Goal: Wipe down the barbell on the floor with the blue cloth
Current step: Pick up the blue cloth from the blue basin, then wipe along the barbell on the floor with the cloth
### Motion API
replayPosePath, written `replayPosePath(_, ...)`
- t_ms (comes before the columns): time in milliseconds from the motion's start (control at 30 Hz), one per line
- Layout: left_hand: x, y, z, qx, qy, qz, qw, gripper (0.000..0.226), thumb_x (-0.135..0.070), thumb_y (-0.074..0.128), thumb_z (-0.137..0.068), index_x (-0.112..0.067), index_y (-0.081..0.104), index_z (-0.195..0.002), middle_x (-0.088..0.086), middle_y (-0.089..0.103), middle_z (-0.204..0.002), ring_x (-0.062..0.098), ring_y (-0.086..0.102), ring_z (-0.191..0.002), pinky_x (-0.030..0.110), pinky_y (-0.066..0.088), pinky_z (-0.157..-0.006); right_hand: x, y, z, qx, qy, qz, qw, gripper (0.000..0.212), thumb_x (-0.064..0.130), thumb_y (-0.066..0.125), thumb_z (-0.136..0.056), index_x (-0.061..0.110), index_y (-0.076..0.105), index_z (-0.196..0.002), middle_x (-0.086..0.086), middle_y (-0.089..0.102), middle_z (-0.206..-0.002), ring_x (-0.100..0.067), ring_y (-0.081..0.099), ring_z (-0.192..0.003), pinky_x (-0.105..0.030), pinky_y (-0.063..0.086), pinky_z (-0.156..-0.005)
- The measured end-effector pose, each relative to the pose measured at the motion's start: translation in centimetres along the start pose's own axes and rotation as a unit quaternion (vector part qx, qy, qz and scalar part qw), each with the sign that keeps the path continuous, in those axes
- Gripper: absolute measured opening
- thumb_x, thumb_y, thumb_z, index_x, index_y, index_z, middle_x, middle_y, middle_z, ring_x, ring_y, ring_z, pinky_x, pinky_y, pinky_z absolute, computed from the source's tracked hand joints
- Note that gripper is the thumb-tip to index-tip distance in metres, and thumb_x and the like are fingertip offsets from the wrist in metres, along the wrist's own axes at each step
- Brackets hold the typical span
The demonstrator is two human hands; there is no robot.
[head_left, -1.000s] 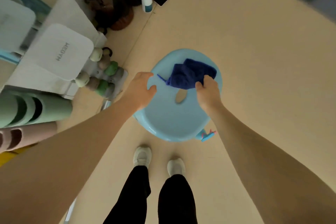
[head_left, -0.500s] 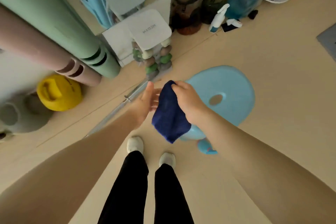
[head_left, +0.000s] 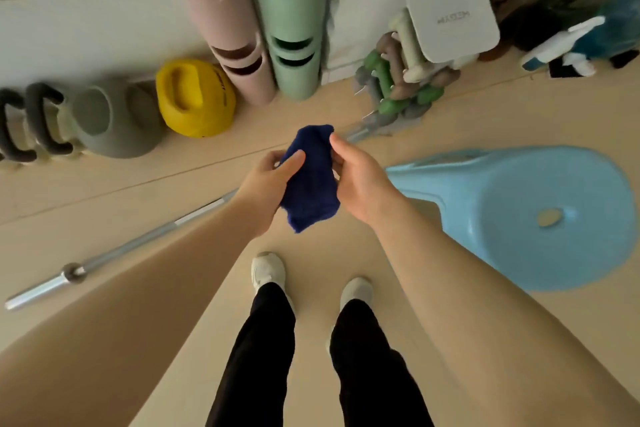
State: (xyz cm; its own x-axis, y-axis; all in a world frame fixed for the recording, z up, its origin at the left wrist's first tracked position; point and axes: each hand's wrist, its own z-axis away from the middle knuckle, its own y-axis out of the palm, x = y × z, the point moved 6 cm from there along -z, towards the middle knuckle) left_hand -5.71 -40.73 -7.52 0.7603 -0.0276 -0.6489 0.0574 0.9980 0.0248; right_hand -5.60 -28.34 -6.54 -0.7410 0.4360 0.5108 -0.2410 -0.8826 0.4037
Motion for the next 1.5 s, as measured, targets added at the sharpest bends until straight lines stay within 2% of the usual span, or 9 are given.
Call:
replayPosePath(133,0.7,-2.6,-1.9,-0.032,0.008,0.017,0.999,0.015,-0.032,0.046,-0.097,-0.030,0.058,-0.089,-0.001,0.065,-0.089,0.023,0.061,-0.093,0.040,0.049,-0.087,-2.7,2.6,-2.5,0.031,-0.003,0.109,0.994,0.028,0.022,0.048,-0.096,0.017,0.049,-0.124,-0.003,0.063,-0.106,-0.012,0.063,-0.092,-0.028,0.052,-0.083)
replayPosePath(333,1.4,-2.0,-6.9,-0.090,0.034,-0.063,0.993,0.023,-0.025,0.039,-0.098,-0.023,0.061,-0.093,-0.004,0.062,-0.077,0.015,0.057,-0.076,0.027,0.046,-0.064,-4.6,1.0,-7.7,0.042,-0.007,0.159,0.986,0.040,0.020,0.054,-0.093,0.031,0.041,-0.129,0.000,0.061,-0.118,-0.018,0.061,-0.106,-0.038,0.048,-0.097)
replayPosePath(533,8.4,0.1,-20.7,-0.105,0.028,-0.143,0.984,0.028,-0.023,0.049,-0.094,-0.015,0.056,-0.121,0.005,0.060,-0.105,0.020,0.054,-0.084,0.027,0.042,-0.068,-5.9,-10.8,-20.6,-0.069,-0.039,0.248,0.966,0.041,0.013,0.053,-0.091,0.025,0.045,-0.129,-0.007,0.061,-0.120,-0.027,0.058,-0.109,-0.044,0.044,-0.100)
replayPosePath(700,15.3,1.6,-31.4,-0.098,0.072,-0.357,0.926,0.030,-0.021,0.048,-0.095,-0.011,0.056,-0.122,0.010,0.058,-0.122,0.028,0.056,-0.108,0.029,0.041,-0.086,-3.8,-24.2,-27.3,-0.352,-0.089,0.406,0.838,0.053,0.017,0.048,-0.090,0.020,0.035,-0.141,-0.011,0.048,-0.139,-0.031,0.045,-0.126,-0.036,0.035,-0.104)
replayPosePath(967,18.8,3.5,-38.5,-0.117,0.185,-0.510,0.831,0.050,-0.036,0.055,-0.090,-0.022,0.041,-0.136,-0.004,0.041,-0.141,0.024,0.032,-0.130,0.036,0.030,-0.102,-5.3,-22.6,-37.2,-0.251,-0.272,0.702,0.608,0.054,0.006,0.052,-0.083,0.024,0.044,-0.133,-0.016,0.043,-0.122,-0.040,0.053,-0.100,-0.044,0.046,-0.080)
replayPosePath(1167,18.3,3.3,-36.9,-0.119,0.169,-0.526,0.825,0.051,-0.032,0.051,-0.093,-0.023,0.035,-0.141,-0.005,0.040,-0.144,0.022,0.027,-0.133,0.035,0.026,-0.104,-10.4,-19.8,-39.1,-0.139,-0.199,0.744,0.623,0.041,0.006,0.051,-0.085,0.019,0.047,-0.124,-0.015,0.039,-0.121,-0.037,0.052,-0.099,-0.043,0.049,-0.082)
replayPosePath(1333,18.6,5.5,-39.3,-0.084,0.182,-0.524,0.828,0.063,-0.036,0.059,-0.088,-0.018,0.033,-0.142,-0.003,0.042,-0.143,0.021,0.028,-0.133,0.032,0.027,-0.103,-10.5,-19.3,-40.2,-0.058,-0.254,0.789,0.556,0.041,0.014,0.053,-0.087,0.029,0.048,-0.125,-0.010,0.043,-0.120,-0.032,0.051,-0.097,-0.039,0.045,-0.070)
replayPosePath(1400,19.1,6.4,-39.6,-0.080,0.184,-0.522,0.829,0.063,-0.035,0.061,-0.087,-0.015,0.034,-0.141,-0.001,0.043,-0.143,0.021,0.027,-0.134,0.032,0.026,-0.106,-9.1,-21.2,-40.2,-0.104,-0.264,0.800,0.529,0.038,0.014,0.052,-0.087,0.027,0.051,-0.123,-0.011,0.045,-0.119,-0.033,0.051,-0.100,-0.040,0.045,-0.071)
replayPosePath(1500,19.5,7.0,-39.2,-0.093,0.174,-0.550,0.811,0.069,-0.037,0.062,-0.086,-0.013,0.030,-0.142,0.001,0.038,-0.146,0.023,0.027,-0.135,0.032,0.019,-0.113,-6.6,-24.4,-39.6,-0.247,-0.201,0.759,0.568,0.032,0.011,0.051,-0.087,0.022,0.052,-0.117,-0.016,0.045,-0.119,-0.037,0.050,-0.103,-0.042,0.045,-0.077)
